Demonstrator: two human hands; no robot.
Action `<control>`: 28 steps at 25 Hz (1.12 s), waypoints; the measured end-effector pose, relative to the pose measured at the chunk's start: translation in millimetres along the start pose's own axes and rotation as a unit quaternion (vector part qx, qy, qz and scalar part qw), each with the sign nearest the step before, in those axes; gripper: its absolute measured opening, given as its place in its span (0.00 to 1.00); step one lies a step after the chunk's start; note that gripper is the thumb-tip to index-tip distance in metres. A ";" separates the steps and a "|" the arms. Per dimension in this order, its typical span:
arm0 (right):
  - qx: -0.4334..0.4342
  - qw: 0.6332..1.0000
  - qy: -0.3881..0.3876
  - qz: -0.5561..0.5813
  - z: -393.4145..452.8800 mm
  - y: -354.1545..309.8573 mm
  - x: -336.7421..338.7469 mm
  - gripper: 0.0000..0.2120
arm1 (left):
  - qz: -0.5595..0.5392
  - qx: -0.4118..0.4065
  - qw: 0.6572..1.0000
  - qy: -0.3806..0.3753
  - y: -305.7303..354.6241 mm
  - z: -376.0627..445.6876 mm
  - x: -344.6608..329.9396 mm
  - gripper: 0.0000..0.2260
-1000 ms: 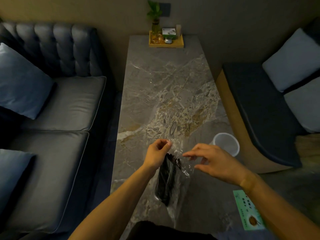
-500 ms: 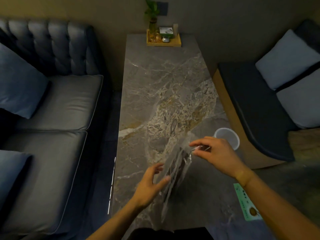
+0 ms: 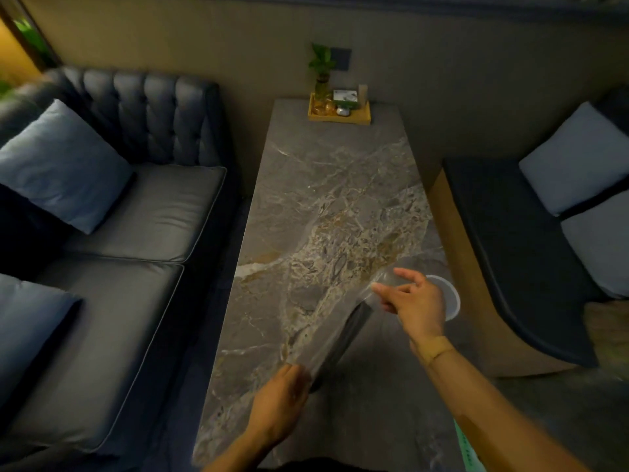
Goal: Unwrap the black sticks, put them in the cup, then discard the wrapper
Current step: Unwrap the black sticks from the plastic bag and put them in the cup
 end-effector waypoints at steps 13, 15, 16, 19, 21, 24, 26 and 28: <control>0.002 0.989 -0.106 -0.102 21.7 -2.7 55.5 0.06 | 0.043 0.091 0.982 0.159 48.6 -26.8 -44.6 0.03; -0.030 0.989 -0.125 -0.080 24.2 -4.0 58.5 0.07 | 0.044 0.102 0.978 0.179 55.6 -30.0 -45.8 0.03; -0.020 0.988 -0.124 -0.093 24.7 -3.9 58.9 0.07 | 0.041 0.106 0.977 0.182 57.9 -32.2 -46.3 0.03; 0.069 0.977 -0.133 -0.153 21.3 -7.6 57.0 0.08 | 0.035 0.105 0.976 0.188 58.4 -38.8 -45.3 0.05; 0.116 0.966 -0.141 -0.182 18.9 -12.5 55.5 0.08 | 0.033 0.097 0.976 0.191 55.0 -41.7 -40.3 0.07; 0.140 0.958 -0.157 -0.196 16.9 -26.6 52.1 0.08 | 0.022 0.071 0.978 0.193 48.0 -40.7 -21.8 0.06; 0.161 0.952 -0.155 -0.209 14.6 -38.9 50.3 0.07 | 0.023 0.046 0.978 0.204 45.1 -36.9 -4.2 0.05; 0.179 0.947 -0.147 -0.223 12.7 -51.7 49.1 0.07 | 0.021 0.019 0.975 0.220 44.7 -31.4 15.3 0.04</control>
Point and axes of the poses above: each hand's wrist, its own z-axis towards the middle knuckle, its own x-axis out of the back of the hand, y = z × x, the point moved 1 cm from there along z, towards the middle knuckle, and after that the axes turned 9 degrees about -x, right-handed, at the moved point
